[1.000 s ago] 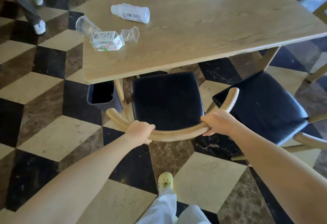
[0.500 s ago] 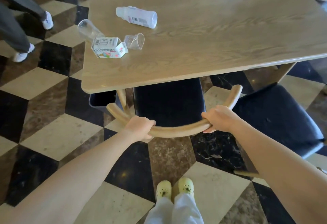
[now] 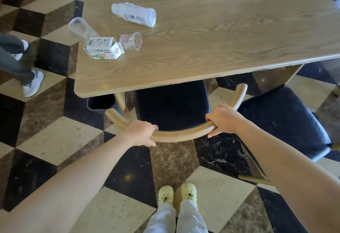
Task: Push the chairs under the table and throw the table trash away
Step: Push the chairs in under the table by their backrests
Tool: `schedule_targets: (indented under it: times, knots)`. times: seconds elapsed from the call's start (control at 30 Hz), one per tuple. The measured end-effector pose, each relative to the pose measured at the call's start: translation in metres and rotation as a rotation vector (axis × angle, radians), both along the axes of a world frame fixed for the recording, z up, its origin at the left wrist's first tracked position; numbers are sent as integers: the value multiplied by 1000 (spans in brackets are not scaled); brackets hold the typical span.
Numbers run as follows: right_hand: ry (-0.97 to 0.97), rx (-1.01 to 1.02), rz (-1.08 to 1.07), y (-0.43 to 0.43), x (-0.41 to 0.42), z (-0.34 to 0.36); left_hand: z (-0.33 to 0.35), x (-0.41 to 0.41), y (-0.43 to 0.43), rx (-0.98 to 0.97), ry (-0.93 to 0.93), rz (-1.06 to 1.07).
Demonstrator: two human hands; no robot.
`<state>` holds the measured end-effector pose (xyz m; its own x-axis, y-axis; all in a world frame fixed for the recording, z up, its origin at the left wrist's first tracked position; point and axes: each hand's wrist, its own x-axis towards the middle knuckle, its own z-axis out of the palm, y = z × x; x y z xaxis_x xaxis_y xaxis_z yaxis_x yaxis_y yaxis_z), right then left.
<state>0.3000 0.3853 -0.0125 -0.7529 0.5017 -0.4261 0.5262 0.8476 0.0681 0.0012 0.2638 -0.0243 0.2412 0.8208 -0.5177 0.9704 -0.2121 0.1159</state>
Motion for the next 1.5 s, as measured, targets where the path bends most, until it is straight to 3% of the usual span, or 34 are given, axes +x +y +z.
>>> schedule_targets:
  times: [0.23, 0.37, 0.47, 0.57, 0.73, 0.9, 1.17, 1.5]
  knots:
    - [-122, -253, -149, 4, -9, 10, 17, -3, 17, -384, -89, 130]
    - [-172, -284, -261, -1, -11, 21, 38, 7, 33, -510, 34, 87]
    - [-41, -216, -304, -16, -1, 28, 51, 22, 41, -571, 88, 53]
    - [108, -280, -449, -31, 13, 38, 64, 44, 45, -598, 87, 27]
    - [185, -387, -628, -57, 35, 73, 86, 91, 47, -571, 100, 25]
    - [90, -414, -707, -76, 88, 113, 117, 144, 51, -514, 37, -20]
    - [70, -372, -967, -106, 247, 150, 155, 272, 63, -390, -66, -78]
    - [22, -289, -974, -161, 436, 137, 130, 476, 15, -225, -85, -155]
